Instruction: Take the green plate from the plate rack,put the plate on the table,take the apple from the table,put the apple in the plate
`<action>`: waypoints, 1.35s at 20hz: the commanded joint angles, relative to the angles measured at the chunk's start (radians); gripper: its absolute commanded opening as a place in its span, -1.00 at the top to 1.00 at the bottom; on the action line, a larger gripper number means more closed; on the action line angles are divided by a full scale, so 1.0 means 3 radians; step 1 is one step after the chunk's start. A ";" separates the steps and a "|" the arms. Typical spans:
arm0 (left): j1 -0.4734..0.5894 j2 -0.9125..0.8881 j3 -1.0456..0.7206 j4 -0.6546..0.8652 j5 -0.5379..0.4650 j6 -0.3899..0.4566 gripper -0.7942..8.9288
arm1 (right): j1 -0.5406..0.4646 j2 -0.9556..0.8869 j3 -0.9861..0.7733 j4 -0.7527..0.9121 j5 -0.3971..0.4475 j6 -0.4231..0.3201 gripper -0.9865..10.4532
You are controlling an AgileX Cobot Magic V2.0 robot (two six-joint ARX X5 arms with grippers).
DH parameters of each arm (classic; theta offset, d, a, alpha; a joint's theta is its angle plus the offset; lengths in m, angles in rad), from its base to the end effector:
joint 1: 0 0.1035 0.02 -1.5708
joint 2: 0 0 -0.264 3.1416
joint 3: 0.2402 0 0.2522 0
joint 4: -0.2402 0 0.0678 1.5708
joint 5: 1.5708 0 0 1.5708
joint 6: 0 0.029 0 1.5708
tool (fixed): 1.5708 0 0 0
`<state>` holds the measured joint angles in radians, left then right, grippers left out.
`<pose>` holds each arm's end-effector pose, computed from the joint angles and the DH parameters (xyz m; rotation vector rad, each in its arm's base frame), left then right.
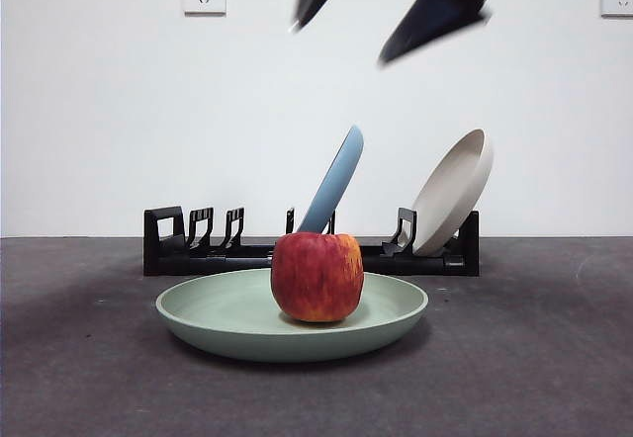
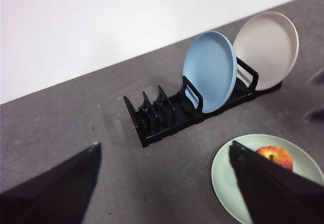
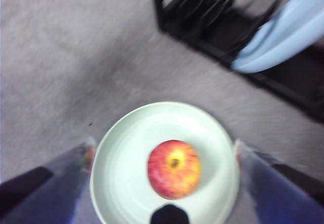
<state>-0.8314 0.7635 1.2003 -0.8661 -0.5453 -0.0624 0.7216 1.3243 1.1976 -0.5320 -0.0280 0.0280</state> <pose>0.0853 -0.0712 0.4055 0.2122 0.3408 -0.2708 0.2117 0.1874 0.3288 -0.2032 0.6435 0.7125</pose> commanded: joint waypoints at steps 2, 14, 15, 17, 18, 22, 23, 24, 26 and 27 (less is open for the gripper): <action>0.0010 0.0214 -0.0004 0.0048 0.0010 0.0207 0.89 | -0.0008 -0.0380 0.0008 -0.0309 0.0412 -0.0200 0.88; 0.0323 0.0024 -0.0072 0.0137 0.0476 0.0270 0.85 | -0.0819 -0.1549 -0.0402 -0.0512 0.0284 -0.0168 0.84; 0.0359 -0.0062 -0.0163 0.0186 0.0510 0.0253 0.85 | -0.0908 -0.1638 -0.0566 -0.0402 0.0084 -0.0127 0.84; 0.0421 -0.0299 -0.0450 0.0348 0.0619 0.0186 0.85 | -0.1025 -0.1799 -0.0923 -0.0123 -0.0244 -0.0032 0.84; 0.0443 -0.0440 -0.0623 0.0439 0.0623 0.0136 0.85 | -0.1055 -0.1858 -0.1067 -0.0034 -0.0242 -0.0036 0.84; 0.0453 -0.0739 -0.0971 0.0483 0.0604 0.0033 0.84 | -0.1080 -0.1807 -0.1161 -0.0019 -0.0239 -0.0024 0.83; 0.0453 -0.0739 -0.0964 0.0381 0.0605 0.0020 0.84 | -0.1080 -0.1789 -0.1160 -0.0019 -0.0238 0.0014 0.83; 0.0453 -0.0738 -0.0964 0.0317 0.0607 0.0020 0.84 | -0.1080 -0.1776 -0.1160 -0.0024 -0.0238 0.0017 0.83; 0.0453 -0.0724 -0.0964 0.0192 0.0613 0.0020 0.84 | -0.1080 -0.1764 -0.1160 -0.0031 -0.0238 0.0015 0.83; 0.0453 -0.0694 -0.0964 0.0137 0.0613 0.0020 0.84 | -0.1080 -0.1762 -0.1160 -0.0031 -0.0237 0.0015 0.83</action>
<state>-0.6983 0.5533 0.9146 -0.8307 -0.3622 -0.0460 0.3977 0.7952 0.8528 -0.5461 -0.0975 0.0196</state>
